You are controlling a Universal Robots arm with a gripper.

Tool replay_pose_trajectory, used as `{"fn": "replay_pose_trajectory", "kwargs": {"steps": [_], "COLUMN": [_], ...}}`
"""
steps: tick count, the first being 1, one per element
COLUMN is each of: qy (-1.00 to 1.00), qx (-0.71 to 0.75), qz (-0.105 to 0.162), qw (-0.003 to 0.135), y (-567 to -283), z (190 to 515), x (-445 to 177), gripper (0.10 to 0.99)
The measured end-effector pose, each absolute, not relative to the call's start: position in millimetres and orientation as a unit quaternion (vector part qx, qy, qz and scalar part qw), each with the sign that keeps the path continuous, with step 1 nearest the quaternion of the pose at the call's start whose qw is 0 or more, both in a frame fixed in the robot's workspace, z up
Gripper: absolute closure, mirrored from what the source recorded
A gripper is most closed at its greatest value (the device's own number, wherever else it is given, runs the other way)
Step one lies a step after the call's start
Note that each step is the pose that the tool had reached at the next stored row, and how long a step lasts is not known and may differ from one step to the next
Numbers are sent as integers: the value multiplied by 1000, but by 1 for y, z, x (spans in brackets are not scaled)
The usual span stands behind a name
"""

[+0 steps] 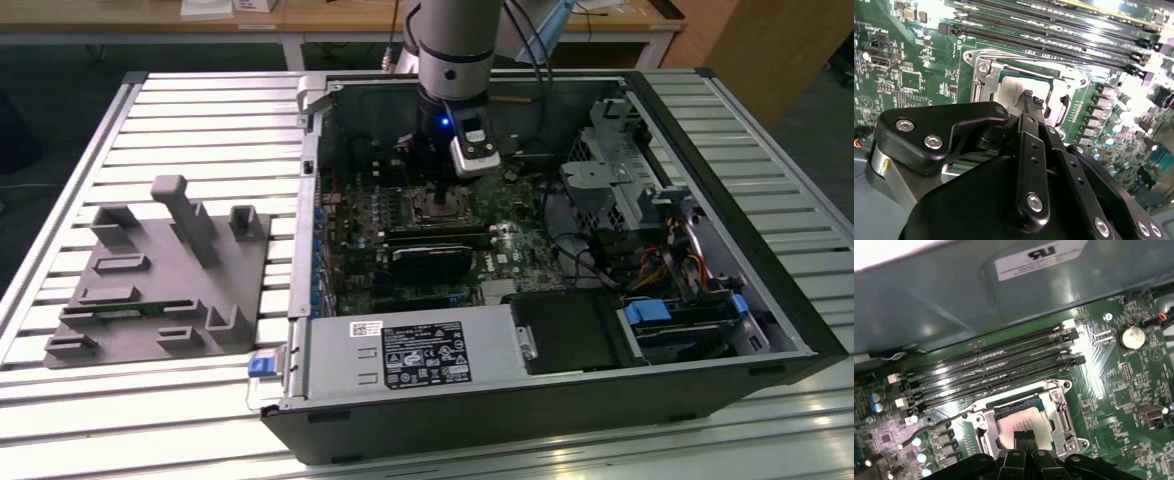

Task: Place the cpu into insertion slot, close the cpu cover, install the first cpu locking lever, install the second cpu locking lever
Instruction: 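Close the cpu cover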

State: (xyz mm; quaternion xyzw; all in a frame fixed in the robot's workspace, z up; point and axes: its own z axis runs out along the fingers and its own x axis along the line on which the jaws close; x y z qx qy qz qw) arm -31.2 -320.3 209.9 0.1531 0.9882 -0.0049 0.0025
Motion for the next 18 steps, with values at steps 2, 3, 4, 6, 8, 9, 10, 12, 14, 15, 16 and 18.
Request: {"fn": "replay_pose_trajectory", "kwargs": {"steps": [2,3,4,6,8,9,10,12,14,15,16,18], "qy": [989,990,990,991,992,993,994,994,995,996,996,996], "qx": [146,143,141,136,124,117,111,103,95,92,89,86], "qz": [-4,-3,-3,-2,-1,0,0,1,1,1,1,2], "qw": [9,12,16,20,21,21,21,21,21,21,21,23], "y": [-320,-320,-320,-320,-320,-320,-320,-320,-320,-320,-320,-320], "z": [210,209,209,209,208,208,208,208,208,208,208,208], "x": [-31,-31,-31,-31,-31,-31,-31,-32,-32,-32,-33,-34], "gripper": [980,980,980,980,980,980,980,980,980,980,980,980]}}
